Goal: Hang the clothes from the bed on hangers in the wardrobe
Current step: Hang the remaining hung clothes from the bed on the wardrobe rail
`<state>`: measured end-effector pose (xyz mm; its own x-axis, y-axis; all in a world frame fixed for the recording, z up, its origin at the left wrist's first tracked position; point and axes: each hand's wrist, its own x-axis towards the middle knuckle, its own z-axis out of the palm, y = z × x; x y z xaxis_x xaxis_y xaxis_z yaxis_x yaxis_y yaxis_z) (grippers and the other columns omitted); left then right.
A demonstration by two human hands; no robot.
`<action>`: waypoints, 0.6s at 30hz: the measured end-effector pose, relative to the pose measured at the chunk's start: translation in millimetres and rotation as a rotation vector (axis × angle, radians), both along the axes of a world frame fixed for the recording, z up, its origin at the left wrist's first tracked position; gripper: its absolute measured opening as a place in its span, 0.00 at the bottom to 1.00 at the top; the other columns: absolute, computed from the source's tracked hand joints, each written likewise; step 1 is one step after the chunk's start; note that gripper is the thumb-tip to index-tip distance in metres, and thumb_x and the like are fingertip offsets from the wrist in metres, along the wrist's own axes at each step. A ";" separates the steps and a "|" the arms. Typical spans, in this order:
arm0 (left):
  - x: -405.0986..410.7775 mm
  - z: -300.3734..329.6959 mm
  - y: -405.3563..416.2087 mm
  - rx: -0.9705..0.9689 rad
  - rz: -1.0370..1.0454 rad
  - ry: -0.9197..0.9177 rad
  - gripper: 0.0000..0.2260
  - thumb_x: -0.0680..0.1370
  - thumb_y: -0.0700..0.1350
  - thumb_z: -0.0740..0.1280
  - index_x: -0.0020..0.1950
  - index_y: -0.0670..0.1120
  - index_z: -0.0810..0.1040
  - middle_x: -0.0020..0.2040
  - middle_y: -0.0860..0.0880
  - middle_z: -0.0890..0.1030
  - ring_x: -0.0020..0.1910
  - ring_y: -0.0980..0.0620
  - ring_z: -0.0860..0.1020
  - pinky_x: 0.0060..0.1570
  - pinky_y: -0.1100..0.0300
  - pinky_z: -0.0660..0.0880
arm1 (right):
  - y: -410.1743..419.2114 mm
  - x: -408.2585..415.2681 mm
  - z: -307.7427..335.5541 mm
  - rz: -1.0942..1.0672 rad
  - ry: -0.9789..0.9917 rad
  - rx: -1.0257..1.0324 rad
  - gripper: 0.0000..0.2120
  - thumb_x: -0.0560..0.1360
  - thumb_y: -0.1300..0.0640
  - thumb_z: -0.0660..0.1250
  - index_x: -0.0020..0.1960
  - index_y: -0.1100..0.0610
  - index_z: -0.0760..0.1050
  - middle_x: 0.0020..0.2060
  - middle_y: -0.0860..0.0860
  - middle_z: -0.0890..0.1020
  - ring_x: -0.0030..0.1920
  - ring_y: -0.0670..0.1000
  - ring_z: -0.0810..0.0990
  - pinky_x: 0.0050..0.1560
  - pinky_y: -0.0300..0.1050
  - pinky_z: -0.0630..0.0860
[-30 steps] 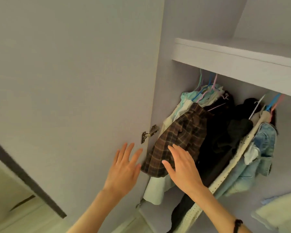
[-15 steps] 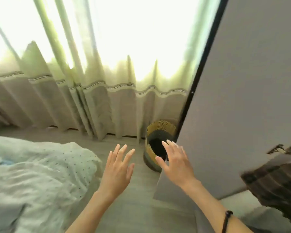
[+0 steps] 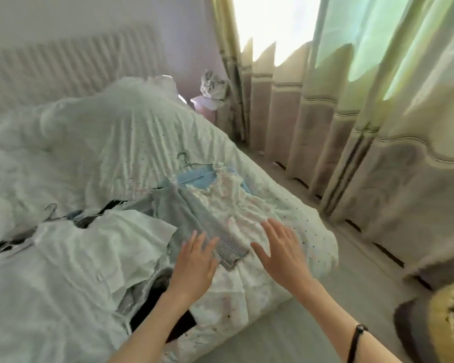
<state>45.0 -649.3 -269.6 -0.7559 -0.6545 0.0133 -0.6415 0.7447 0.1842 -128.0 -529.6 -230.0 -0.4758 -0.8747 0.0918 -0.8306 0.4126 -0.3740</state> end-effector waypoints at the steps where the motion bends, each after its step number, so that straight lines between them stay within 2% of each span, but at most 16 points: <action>1: 12.9 -3.1 -10.2 0.030 0.054 -0.022 0.20 0.79 0.47 0.59 0.70 0.47 0.67 0.70 0.41 0.67 0.71 0.40 0.62 0.67 0.45 0.63 | -16.9 8.3 -3.1 0.057 -0.009 0.012 0.25 0.74 0.43 0.59 0.63 0.59 0.72 0.60 0.56 0.77 0.59 0.58 0.77 0.59 0.55 0.72; 3: 34.8 -4.7 -26.7 0.068 0.180 -0.024 0.21 0.80 0.47 0.55 0.73 0.47 0.62 0.74 0.43 0.59 0.74 0.42 0.54 0.71 0.47 0.54 | -47.3 22.2 -7.0 0.172 -0.033 0.044 0.26 0.77 0.43 0.58 0.69 0.57 0.66 0.67 0.54 0.71 0.67 0.56 0.69 0.68 0.53 0.63; 5: 54.5 -5.8 -38.3 0.052 0.281 0.013 0.20 0.79 0.47 0.53 0.71 0.46 0.67 0.71 0.41 0.65 0.72 0.40 0.59 0.69 0.45 0.59 | -74.6 32.0 -13.1 0.280 -0.067 0.093 0.32 0.76 0.36 0.48 0.73 0.55 0.60 0.71 0.52 0.64 0.72 0.53 0.61 0.72 0.50 0.55; 7: 75.2 -11.5 -41.5 0.118 0.398 -0.013 0.21 0.78 0.48 0.52 0.70 0.45 0.68 0.70 0.41 0.66 0.72 0.40 0.60 0.69 0.44 0.60 | -101.1 40.4 -17.5 0.376 -0.081 0.095 0.41 0.71 0.29 0.39 0.73 0.54 0.59 0.71 0.51 0.64 0.72 0.53 0.61 0.72 0.49 0.54; 10: 105.6 -25.0 -32.8 0.178 0.558 -0.011 0.24 0.76 0.52 0.47 0.68 0.46 0.69 0.68 0.43 0.69 0.70 0.41 0.64 0.67 0.45 0.65 | -139.3 48.4 -24.3 0.507 -0.069 0.117 0.29 0.78 0.39 0.51 0.73 0.54 0.58 0.71 0.50 0.64 0.71 0.52 0.61 0.71 0.47 0.54; 12: 124.7 -31.6 -23.2 0.201 0.653 -0.013 0.24 0.75 0.52 0.47 0.67 0.47 0.69 0.65 0.45 0.72 0.67 0.43 0.66 0.64 0.47 0.69 | -160.4 57.3 -27.3 0.576 -0.078 0.117 0.27 0.79 0.42 0.55 0.73 0.54 0.59 0.70 0.51 0.65 0.70 0.52 0.63 0.70 0.47 0.56; 13: 133.2 -34.3 -18.9 0.218 0.708 -0.021 0.25 0.75 0.52 0.46 0.68 0.47 0.67 0.67 0.44 0.71 0.69 0.43 0.64 0.65 0.48 0.68 | -169.7 63.8 -28.5 0.615 -0.080 0.122 0.27 0.79 0.42 0.55 0.73 0.55 0.60 0.70 0.51 0.66 0.70 0.53 0.63 0.70 0.46 0.56; 16: 158.9 -41.3 -12.2 0.312 0.879 -0.019 0.29 0.75 0.53 0.42 0.74 0.47 0.61 0.74 0.44 0.60 0.75 0.44 0.52 0.71 0.51 0.53 | -194.7 89.5 -34.3 0.740 -0.079 0.153 0.26 0.79 0.43 0.55 0.73 0.54 0.59 0.70 0.50 0.65 0.70 0.52 0.63 0.70 0.45 0.55; 18: 174.9 -42.5 -13.2 0.301 0.957 0.022 0.33 0.73 0.56 0.38 0.74 0.46 0.61 0.74 0.44 0.59 0.75 0.44 0.52 0.72 0.51 0.51 | -211.4 108.8 -41.2 0.805 -0.070 0.186 0.26 0.79 0.44 0.55 0.74 0.54 0.57 0.71 0.50 0.64 0.71 0.51 0.61 0.70 0.44 0.53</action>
